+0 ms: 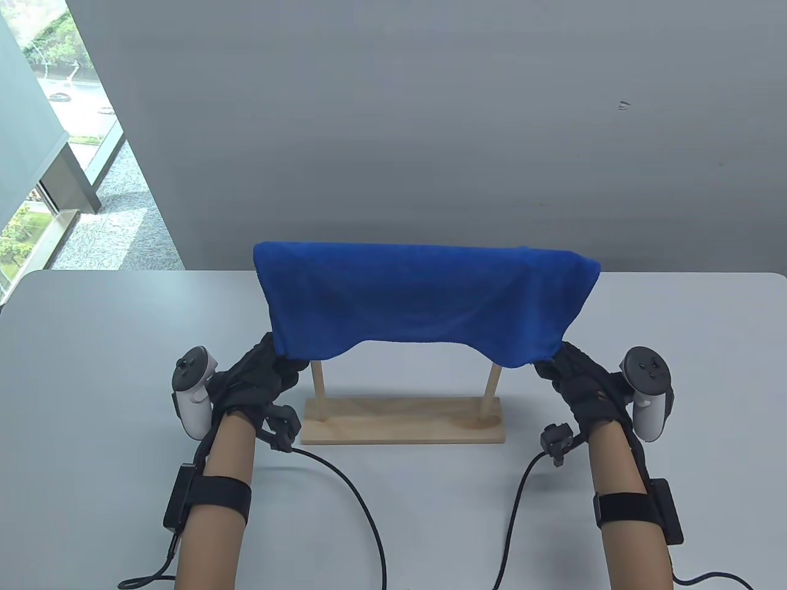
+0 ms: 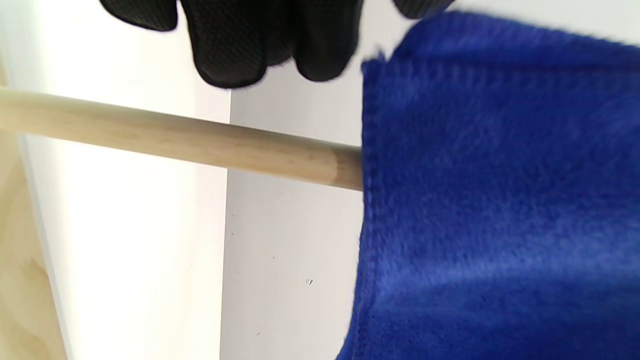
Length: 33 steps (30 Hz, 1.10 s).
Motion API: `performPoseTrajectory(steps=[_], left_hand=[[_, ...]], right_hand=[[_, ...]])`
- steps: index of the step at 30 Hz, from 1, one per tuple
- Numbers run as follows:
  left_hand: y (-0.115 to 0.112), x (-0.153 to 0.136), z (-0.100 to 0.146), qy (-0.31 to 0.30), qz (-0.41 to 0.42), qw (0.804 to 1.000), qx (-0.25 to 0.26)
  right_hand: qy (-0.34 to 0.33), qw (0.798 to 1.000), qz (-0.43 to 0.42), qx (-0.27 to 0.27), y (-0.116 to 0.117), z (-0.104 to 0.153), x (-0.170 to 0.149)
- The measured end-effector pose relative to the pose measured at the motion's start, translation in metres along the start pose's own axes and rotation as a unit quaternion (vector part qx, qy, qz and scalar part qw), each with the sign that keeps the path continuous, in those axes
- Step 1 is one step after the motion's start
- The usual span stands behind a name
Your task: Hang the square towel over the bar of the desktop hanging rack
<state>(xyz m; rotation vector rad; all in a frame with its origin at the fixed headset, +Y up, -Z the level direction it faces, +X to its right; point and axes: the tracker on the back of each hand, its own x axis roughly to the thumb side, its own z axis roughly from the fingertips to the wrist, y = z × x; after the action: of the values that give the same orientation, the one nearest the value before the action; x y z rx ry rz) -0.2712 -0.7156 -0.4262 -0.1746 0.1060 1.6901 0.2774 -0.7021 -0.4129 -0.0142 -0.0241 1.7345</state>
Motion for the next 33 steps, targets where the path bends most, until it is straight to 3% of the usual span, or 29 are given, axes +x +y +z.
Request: performPoseTrajectory(steps=[6,10,13,14,16,18,20,21,24,25,27,29,33], left_hand=[[0.005,-0.016,0.033,0.041,-0.043,0.997,0.043],[-0.004,-0.022,0.060,0.040,-0.086,0.995,0.024],[-0.022,-0.021,0.082,0.012,-0.152,0.988,-0.007],[-0.031,-0.020,0.091,-0.004,-0.196,0.980,-0.021],[-0.047,-0.017,0.105,-0.030,-0.287,0.956,-0.046],[-0.067,-0.014,0.120,-0.056,-0.409,0.908,-0.069],[-0.089,-0.014,0.135,-0.086,-0.534,0.837,-0.084],[-0.097,-0.016,0.140,-0.100,-0.569,0.811,-0.087],[-0.120,-0.032,0.155,-0.143,-0.689,0.706,-0.082],[-0.125,-0.039,0.156,-0.147,-0.727,0.666,-0.082],[-0.132,-0.048,0.155,-0.123,-0.776,0.610,-0.107],[-0.134,-0.051,0.155,-0.108,-0.793,0.589,-0.112],[-0.133,-0.053,0.155,-0.118,-0.772,0.612,-0.125]], right_hand=[[0.002,0.999,0.048,-0.005,-0.001,0.031,-0.004],[-0.023,0.993,0.116,0.008,0.009,0.059,0.004],[-0.056,0.973,0.221,0.028,0.021,0.084,0.015],[-0.069,0.958,0.275,0.038,0.027,0.095,0.019],[-0.087,0.932,0.348,0.053,0.036,0.109,0.024],[-0.110,0.902,0.412,0.072,0.048,0.124,0.027],[-0.135,0.867,0.470,0.094,0.062,0.139,0.027],[-0.144,0.856,0.487,0.098,0.066,0.143,0.026],[-0.183,0.808,0.548,0.113,0.084,0.156,0.020],[-0.189,0.791,0.567,0.128,0.090,0.158,0.018],[-0.181,0.760,0.605,0.149,0.098,0.162,0.016],[-0.173,0.742,0.628,0.162,0.102,0.164,0.014],[-0.170,0.746,0.623,0.164,0.101,0.163,0.012]])
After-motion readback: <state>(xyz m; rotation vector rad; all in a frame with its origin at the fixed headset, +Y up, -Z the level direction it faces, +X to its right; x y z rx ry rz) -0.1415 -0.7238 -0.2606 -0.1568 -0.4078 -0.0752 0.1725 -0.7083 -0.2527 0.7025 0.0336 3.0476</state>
